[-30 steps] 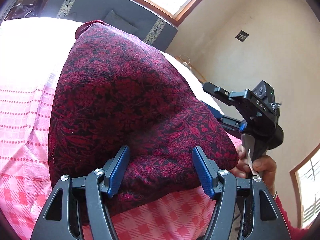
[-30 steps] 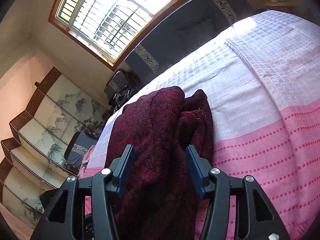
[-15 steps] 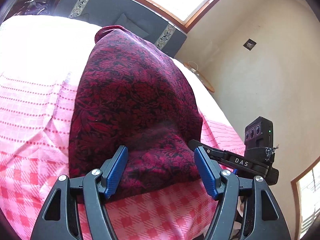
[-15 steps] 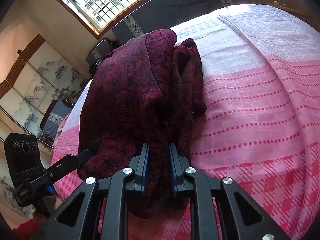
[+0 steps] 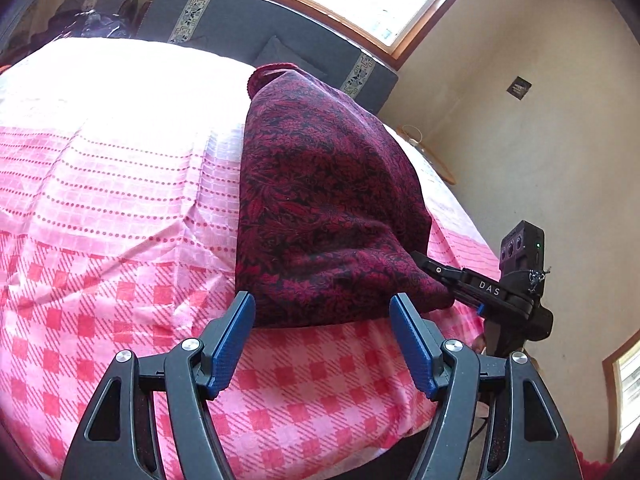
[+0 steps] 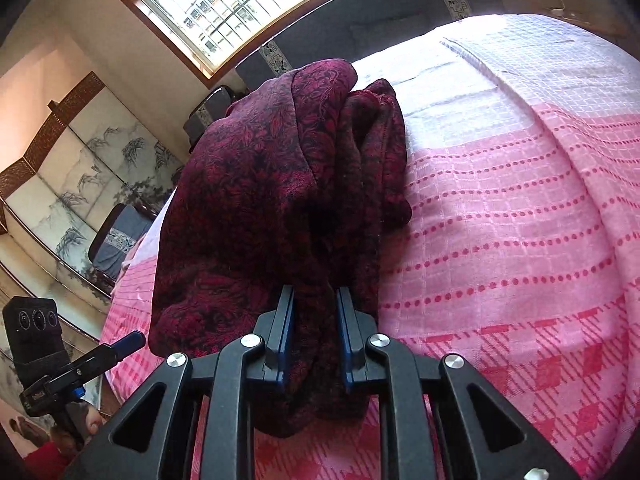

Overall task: Fold small clothes
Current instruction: 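Hold the folded bundle with the right gripper and withdraw the left gripper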

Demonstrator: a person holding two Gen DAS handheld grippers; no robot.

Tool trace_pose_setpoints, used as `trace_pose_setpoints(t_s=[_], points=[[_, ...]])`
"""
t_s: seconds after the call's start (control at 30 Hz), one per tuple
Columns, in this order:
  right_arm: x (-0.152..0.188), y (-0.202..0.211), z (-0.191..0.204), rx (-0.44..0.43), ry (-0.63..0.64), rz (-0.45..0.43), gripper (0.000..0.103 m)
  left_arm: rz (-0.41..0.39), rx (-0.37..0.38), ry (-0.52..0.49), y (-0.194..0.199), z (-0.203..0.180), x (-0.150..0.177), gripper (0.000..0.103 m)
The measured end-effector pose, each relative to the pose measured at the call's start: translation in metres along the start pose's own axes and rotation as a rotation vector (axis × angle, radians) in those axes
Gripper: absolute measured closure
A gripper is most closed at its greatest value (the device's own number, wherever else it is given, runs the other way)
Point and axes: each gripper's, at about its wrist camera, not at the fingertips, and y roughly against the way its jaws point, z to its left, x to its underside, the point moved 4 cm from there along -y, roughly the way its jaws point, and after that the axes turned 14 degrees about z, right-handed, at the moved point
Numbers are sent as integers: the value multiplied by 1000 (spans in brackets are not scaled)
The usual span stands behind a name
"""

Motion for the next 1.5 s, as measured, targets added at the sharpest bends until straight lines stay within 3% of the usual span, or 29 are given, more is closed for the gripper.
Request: trace_pose_setpoints(t_s=[0.23,0.47,0.6,0.73,0.87,1.2,1.4,1.5], points=[[0,-1,2,1,4,-1,88,-35,-44,51,12,18,1,33],[-1,-1,1,-3,3,-1,88,-137,-247,6,29,19,1,33],[-1,-1,1,0,5,-2,88,-179,-355,-27,35,20,2,21],[-1,-1,1,1,6,-3,88,-165,-351,-18,33,28,3,21],[-1,-1,1,1,7,-4,88,-135,-286,8,28,34,4,21],[0,0,4,10,8,-15,88,-47,-227,40,0,50,13,21],[1,0,6,28,11,-26,88,-83,-247,-8,4,42,5,21],[1,1,6,25,11,-25,88,-96,-218,-12,6,40,-3,21]])
